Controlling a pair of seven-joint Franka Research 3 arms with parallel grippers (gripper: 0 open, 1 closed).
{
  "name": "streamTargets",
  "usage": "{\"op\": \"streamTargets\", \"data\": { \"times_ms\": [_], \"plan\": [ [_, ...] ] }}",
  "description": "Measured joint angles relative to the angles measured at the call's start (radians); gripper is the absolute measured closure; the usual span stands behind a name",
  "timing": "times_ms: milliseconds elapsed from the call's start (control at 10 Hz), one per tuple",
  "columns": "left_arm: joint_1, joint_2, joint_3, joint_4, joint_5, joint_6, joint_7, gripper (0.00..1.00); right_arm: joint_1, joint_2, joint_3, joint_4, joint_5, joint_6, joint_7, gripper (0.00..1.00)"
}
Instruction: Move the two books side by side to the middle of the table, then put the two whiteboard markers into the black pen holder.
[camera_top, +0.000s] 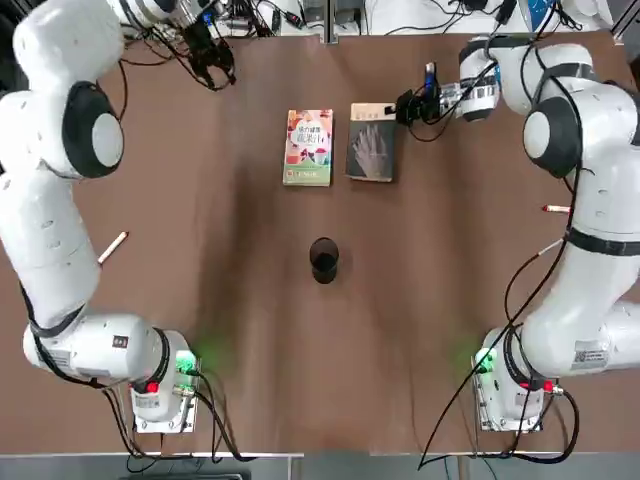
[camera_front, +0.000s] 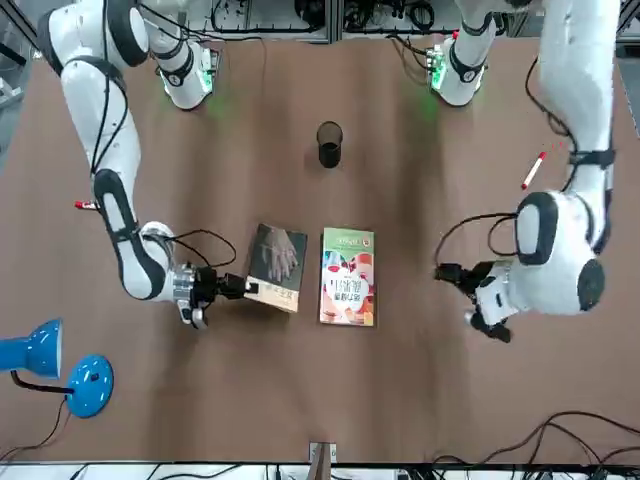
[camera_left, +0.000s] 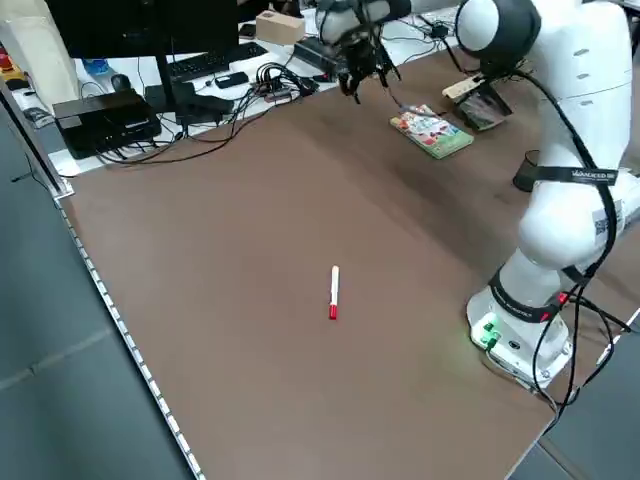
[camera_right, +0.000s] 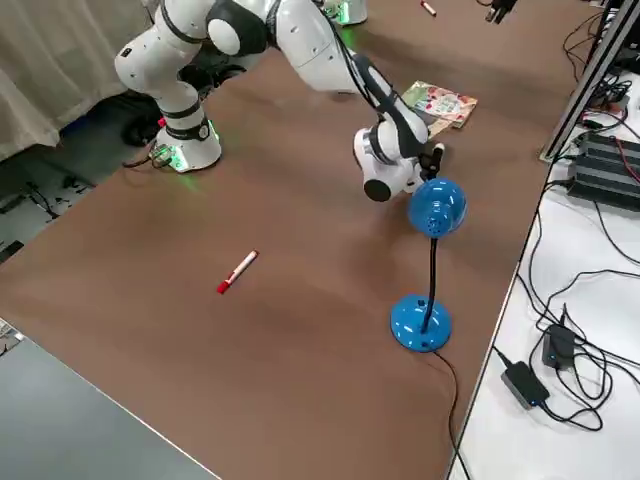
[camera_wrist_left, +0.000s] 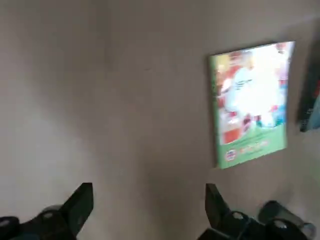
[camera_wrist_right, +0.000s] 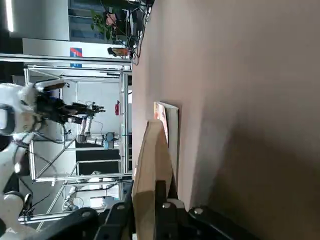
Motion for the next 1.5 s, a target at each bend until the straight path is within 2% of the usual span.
{"op": "streamTargets", "data": {
  "times_ms": [200, 500, 800, 900, 1000, 1200, 1500],
  "plan": [
    [0.015, -0.099, 0.011, -0.003, 0.050, -0.030, -0.045, 0.00, 0.014, 0.021, 0.000, 0.012, 0.012, 0.002, -0.025, 0.86],
    [0.107, -0.213, 0.020, -0.008, 0.075, -0.032, -0.047, 0.00, 0.028, 0.035, 0.000, 0.041, 0.015, 0.001, -0.035, 0.77],
    [0.163, -0.300, 0.024, -0.017, 0.157, -0.034, -0.047, 0.00, 0.029, 0.037, -0.001, 0.061, 0.017, 0.000, -0.041, 0.26],
    [0.169, -0.317, 0.027, -0.020, 0.171, -0.034, -0.047, 0.00, 0.028, 0.037, -0.003, 0.067, 0.019, 0.000, -0.055, 0.12],
    [0.177, -0.332, 0.029, -0.025, 0.176, -0.034, -0.047, 0.00, 0.027, 0.037, -0.006, 0.076, 0.020, -0.001, -0.069, 0.04],
    [0.199, -0.369, 0.038, -0.050, 0.180, -0.034, -0.047, 0.01, 0.025, 0.035, -0.037, 0.111, 0.001, 0.000, -0.091, 0.03],
    [0.201, -0.417, 0.070, -0.079, 0.209, -0.046, -0.042, 0.01, 0.019, 0.010, -0.169, 0.142, -0.167, -0.006, -0.095, 0.01]
  ]
}}
